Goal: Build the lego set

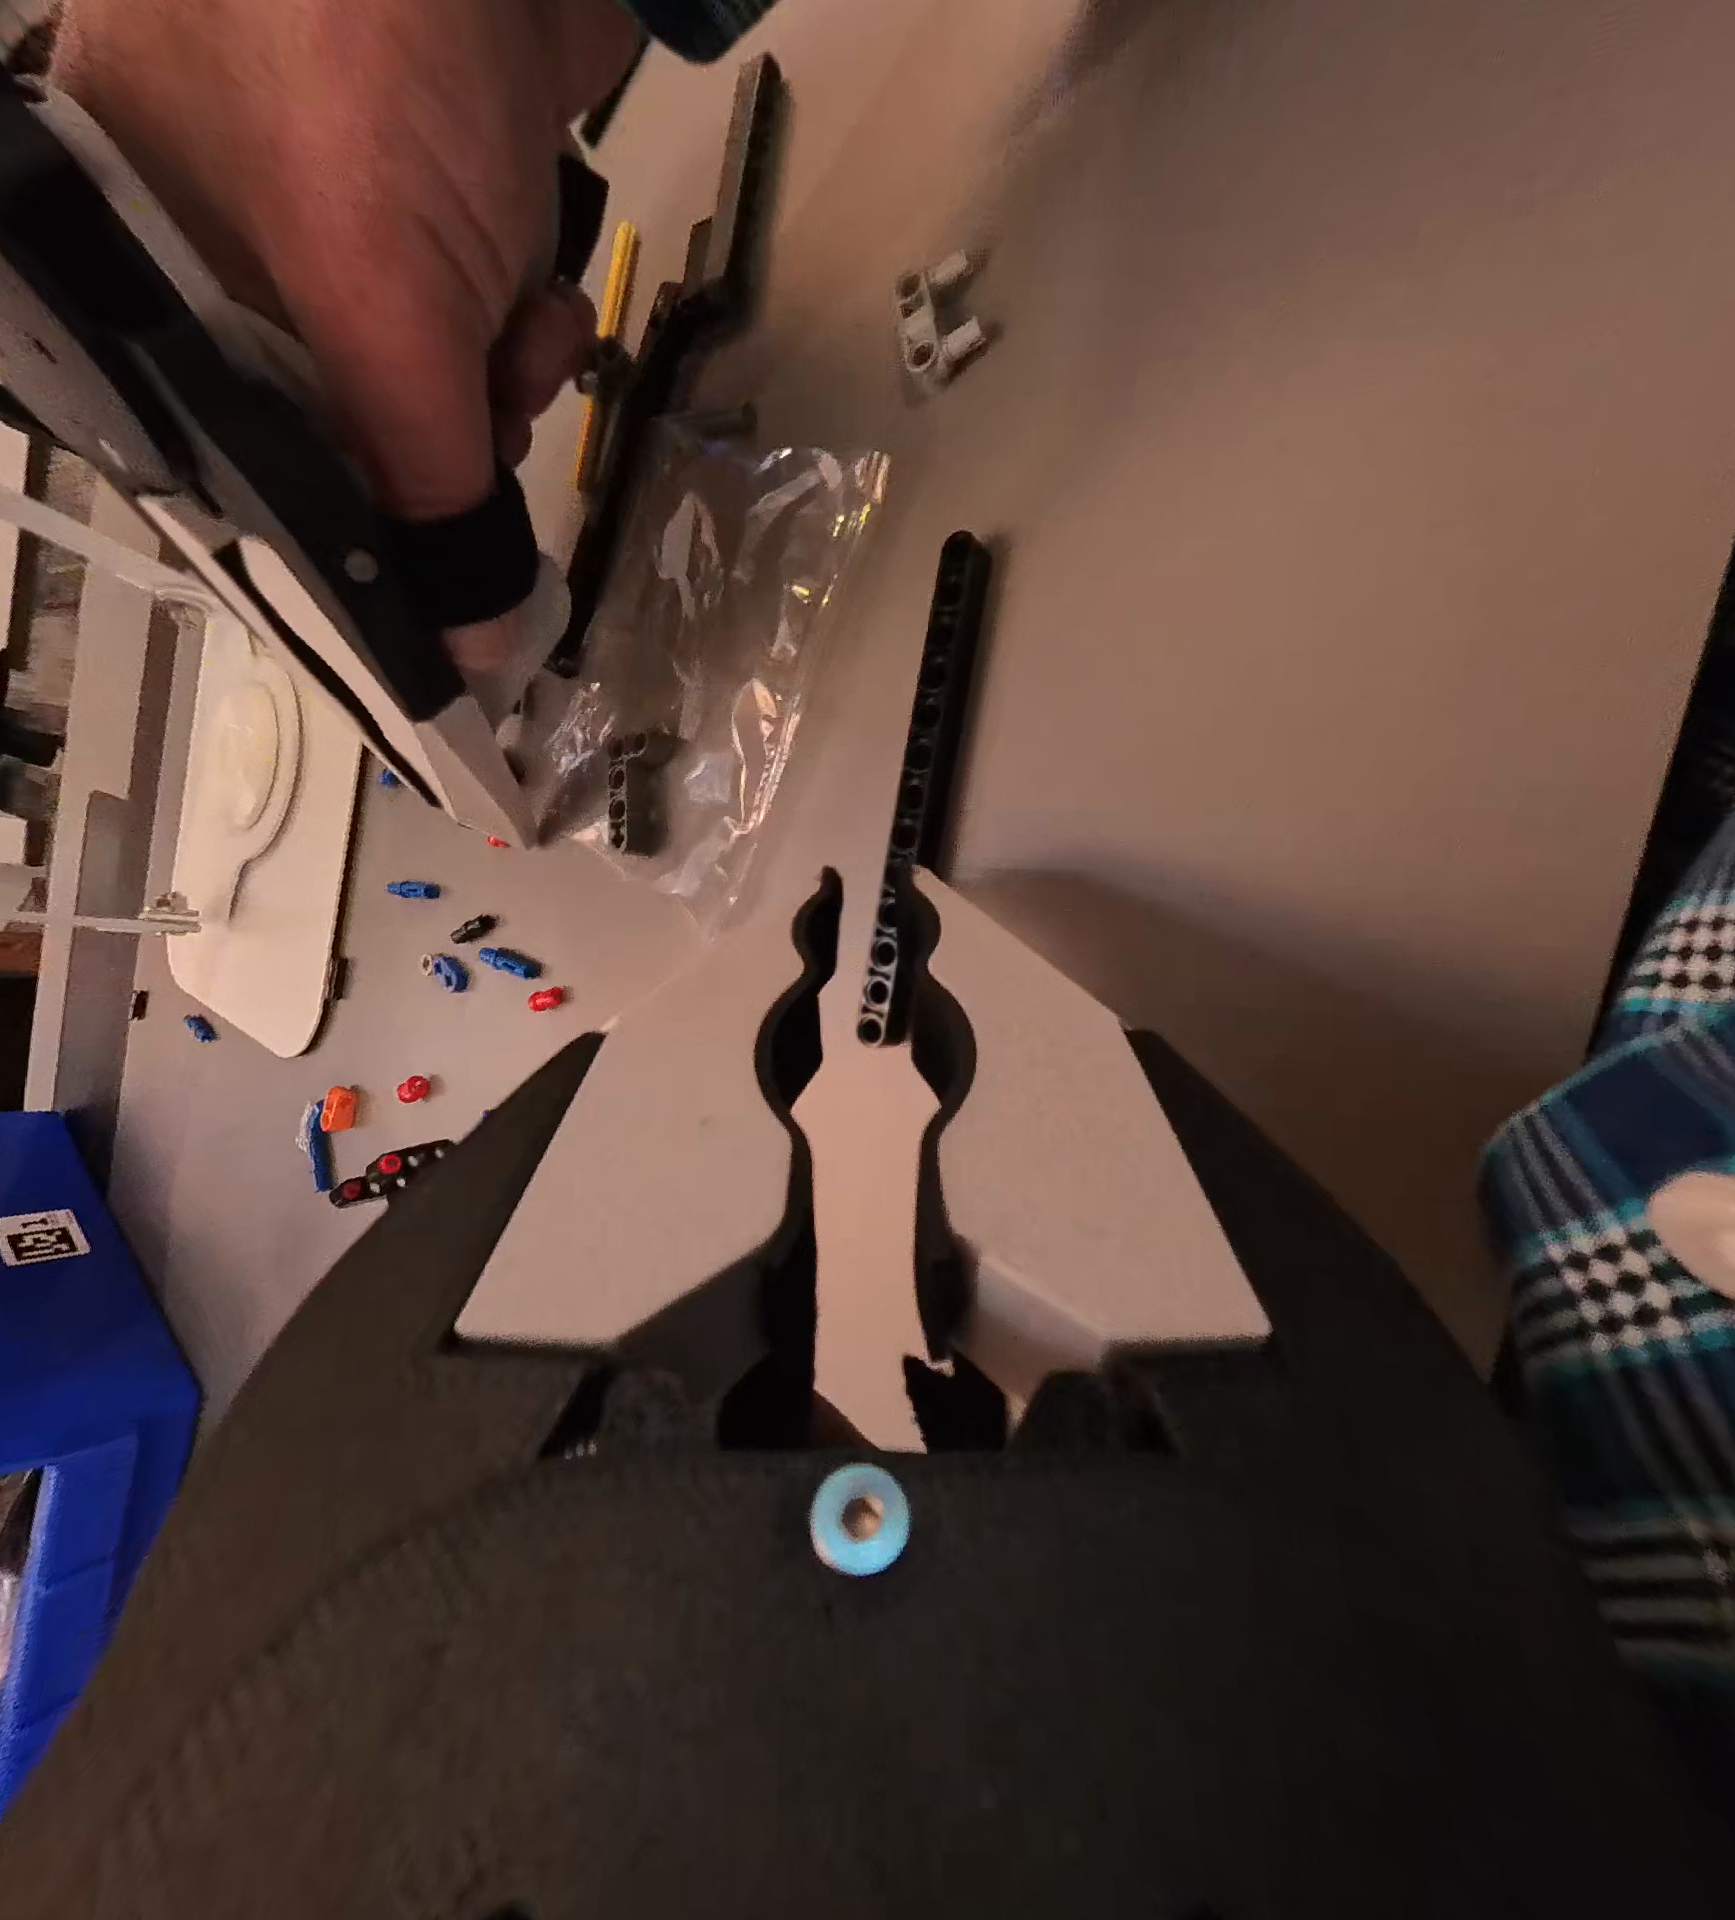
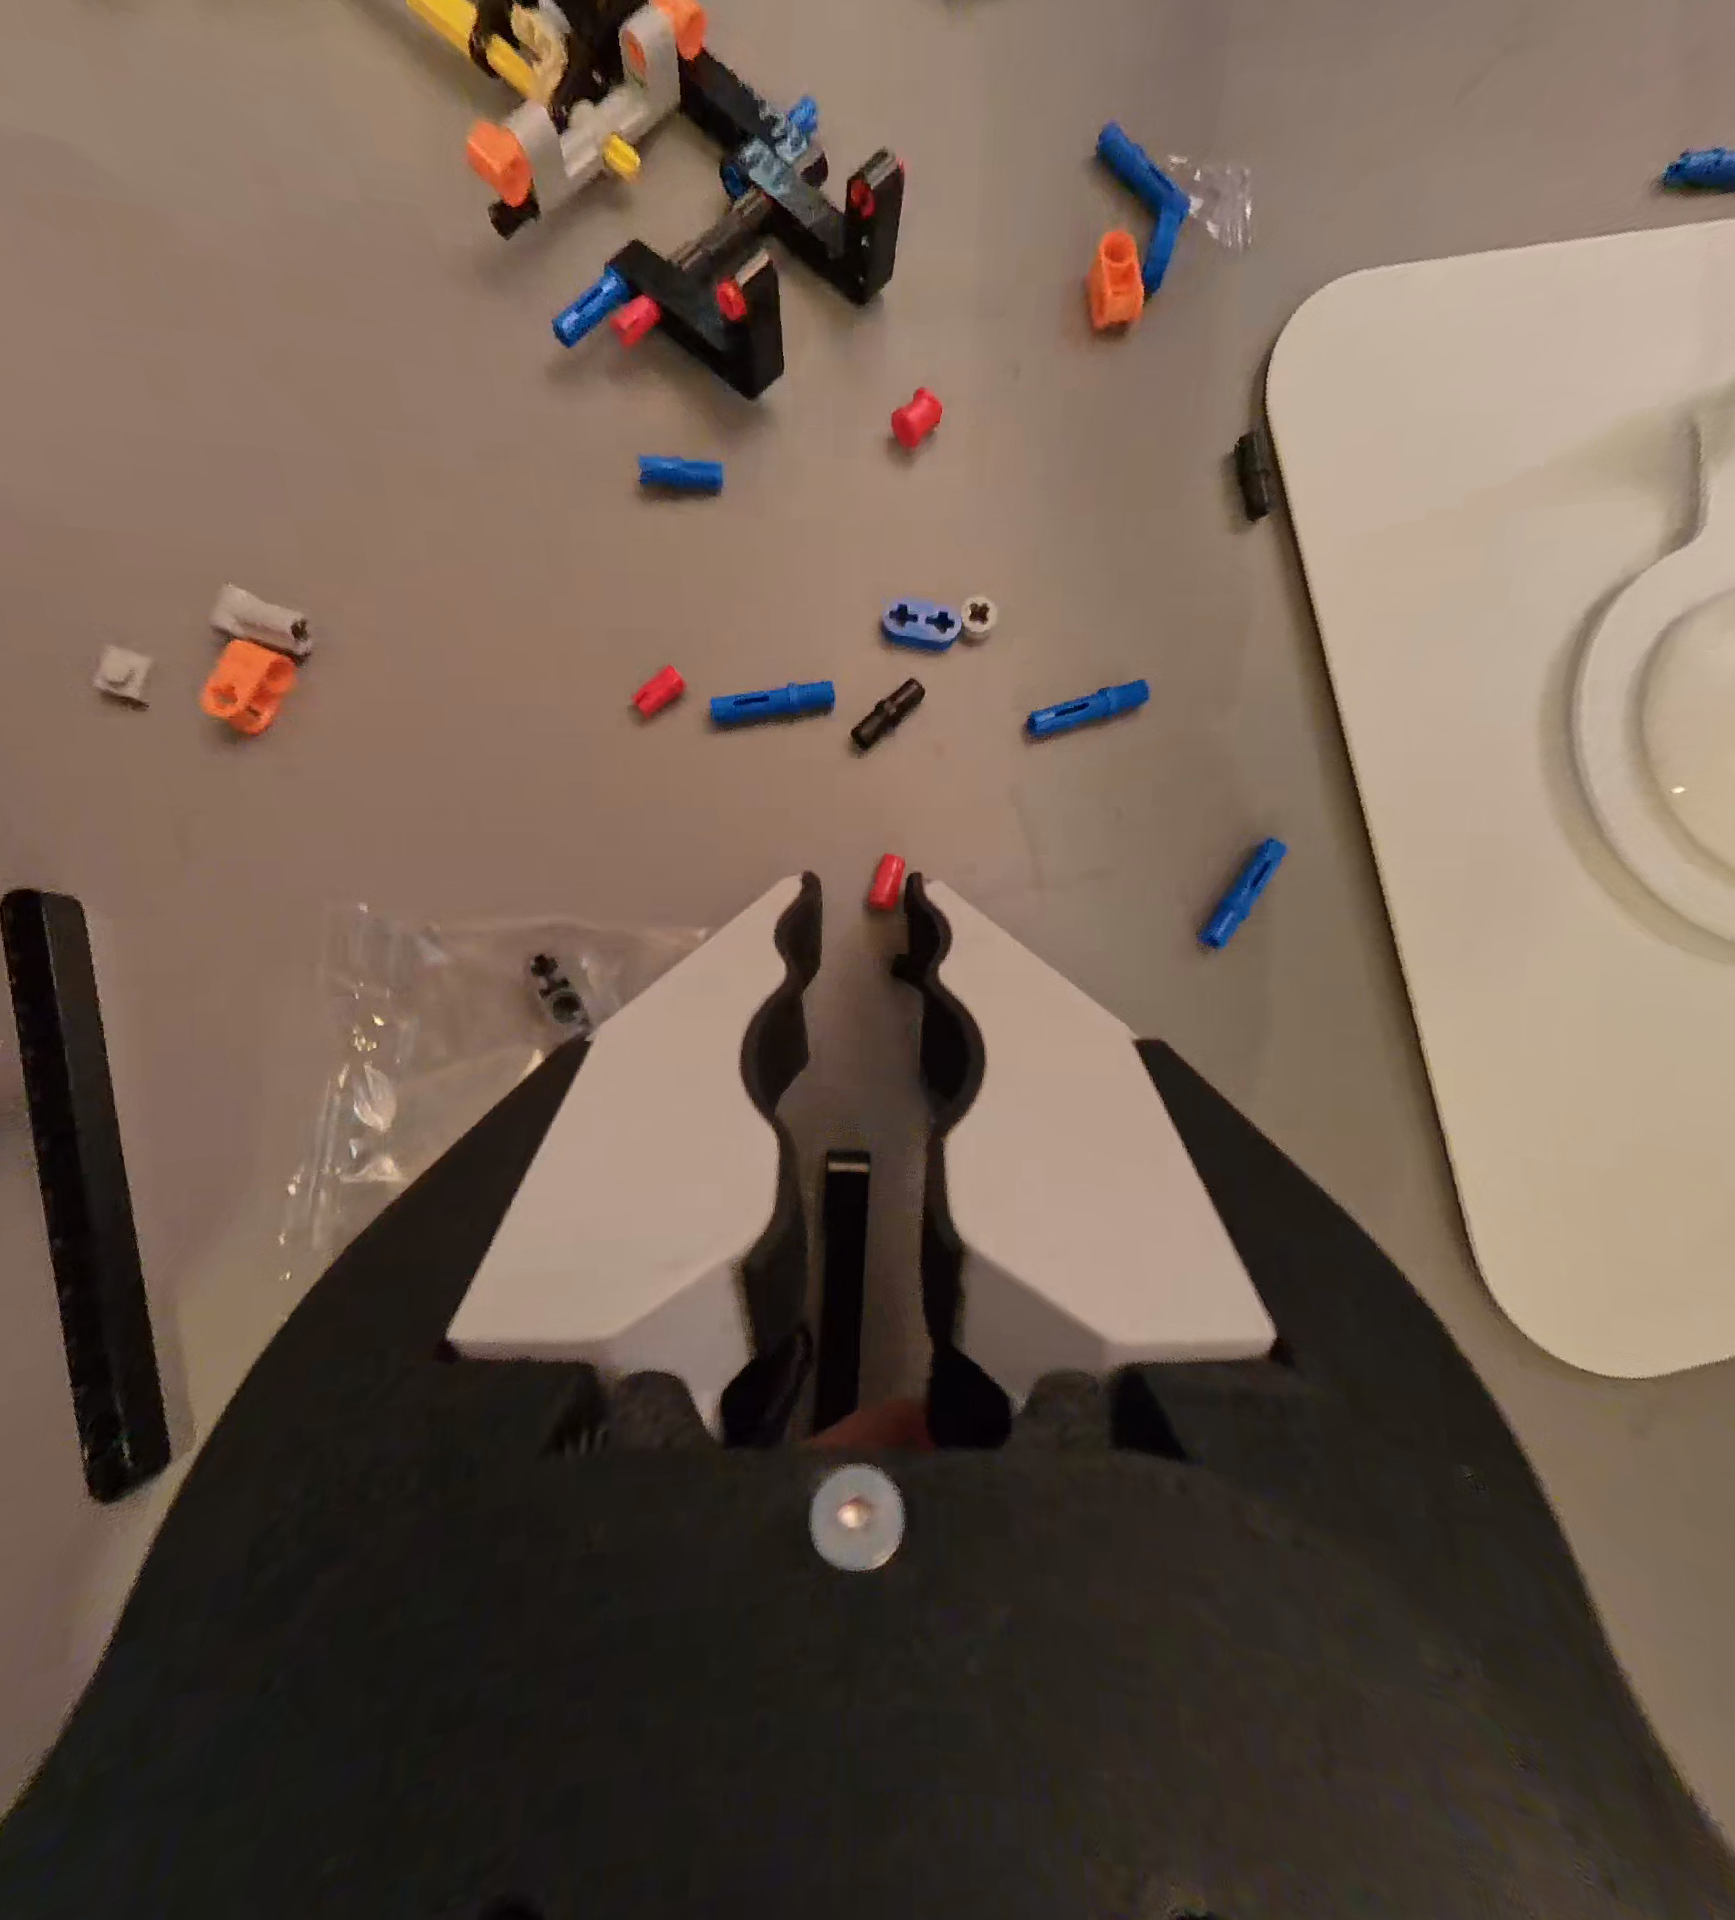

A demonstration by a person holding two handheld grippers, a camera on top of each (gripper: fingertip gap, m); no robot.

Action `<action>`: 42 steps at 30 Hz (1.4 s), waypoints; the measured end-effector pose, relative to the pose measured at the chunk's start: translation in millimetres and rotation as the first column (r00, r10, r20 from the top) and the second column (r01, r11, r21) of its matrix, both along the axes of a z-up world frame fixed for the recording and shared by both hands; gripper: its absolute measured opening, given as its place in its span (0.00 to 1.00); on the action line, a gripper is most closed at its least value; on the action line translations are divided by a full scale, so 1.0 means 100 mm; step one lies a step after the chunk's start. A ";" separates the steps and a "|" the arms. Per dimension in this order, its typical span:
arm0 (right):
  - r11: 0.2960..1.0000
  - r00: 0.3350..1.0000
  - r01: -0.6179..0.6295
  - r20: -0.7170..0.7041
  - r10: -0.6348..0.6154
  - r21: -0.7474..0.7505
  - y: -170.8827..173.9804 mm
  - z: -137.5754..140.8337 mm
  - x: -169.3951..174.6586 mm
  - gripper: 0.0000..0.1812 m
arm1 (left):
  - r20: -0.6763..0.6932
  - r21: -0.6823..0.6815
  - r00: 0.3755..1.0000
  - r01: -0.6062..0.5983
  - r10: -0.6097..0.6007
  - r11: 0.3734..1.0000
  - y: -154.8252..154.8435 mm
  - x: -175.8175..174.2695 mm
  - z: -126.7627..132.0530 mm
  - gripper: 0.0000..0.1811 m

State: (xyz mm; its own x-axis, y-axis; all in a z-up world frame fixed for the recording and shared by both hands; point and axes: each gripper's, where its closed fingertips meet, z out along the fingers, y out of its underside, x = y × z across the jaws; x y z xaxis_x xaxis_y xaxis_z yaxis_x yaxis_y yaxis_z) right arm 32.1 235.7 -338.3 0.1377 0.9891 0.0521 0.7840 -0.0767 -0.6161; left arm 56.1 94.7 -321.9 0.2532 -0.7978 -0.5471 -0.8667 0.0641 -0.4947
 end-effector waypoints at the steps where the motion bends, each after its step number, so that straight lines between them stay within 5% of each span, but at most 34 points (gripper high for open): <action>1: 1.000 1.000 0.005 0.003 -0.005 -0.002 0.01 0.00 -0.01 0.07 | 0.005 -0.003 1.000 -0.003 0.003 1.000 0.01 -0.01 0.01 0.05; 8: 1.000 1.000 -0.003 -0.003 0.003 0.008 0.04 0.02 0.00 0.02 | 0.033 -0.045 0.999 -0.026 0.028 0.999 0.07 -0.06 0.01 0.08; 12: 0.997 0.989 -0.074 -0.130 0.072 -0.016 -0.15 0.31 0.03 0.01 | 0.099 -0.028 0.991 -0.088 0.090 0.996 0.26 -0.11 0.17 0.10; 16: 0.951 0.924 -0.178 -0.376 0.073 -0.252 -0.52 0.80 0.08 0.01 | 0.173 0.138 0.979 -0.137 0.112 0.981 0.59 -0.15 0.56 0.18; 20: 0.875 0.870 -0.297 -0.486 0.082 -0.383 -0.78 1.06 0.17 0.01 | 0.175 0.336 0.985 -0.067 0.008 0.939 0.75 -0.04 0.89 0.15; 28: 0.782 0.820 -0.376 -0.572 0.030 -0.498 -0.84 1.19 0.23 0.01 | 0.103 0.450 0.987 0.061 -0.120 0.891 0.70 0.12 0.97 0.04; 42: 0.790 0.651 -0.217 -0.688 -0.320 -0.573 -0.54 1.30 0.09 0.02 | 0.176 0.522 0.984 -0.126 0.038 0.844 0.93 -0.06 1.04 0.01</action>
State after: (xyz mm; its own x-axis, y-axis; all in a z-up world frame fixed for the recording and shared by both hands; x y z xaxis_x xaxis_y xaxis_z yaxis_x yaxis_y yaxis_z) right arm 41.3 181.5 -208.1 -0.0867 0.7650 -0.6382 0.0790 -0.6333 -0.7699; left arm 49.7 187.9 -217.6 0.4201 -0.3705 -0.8284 -0.7969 0.2860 -0.5321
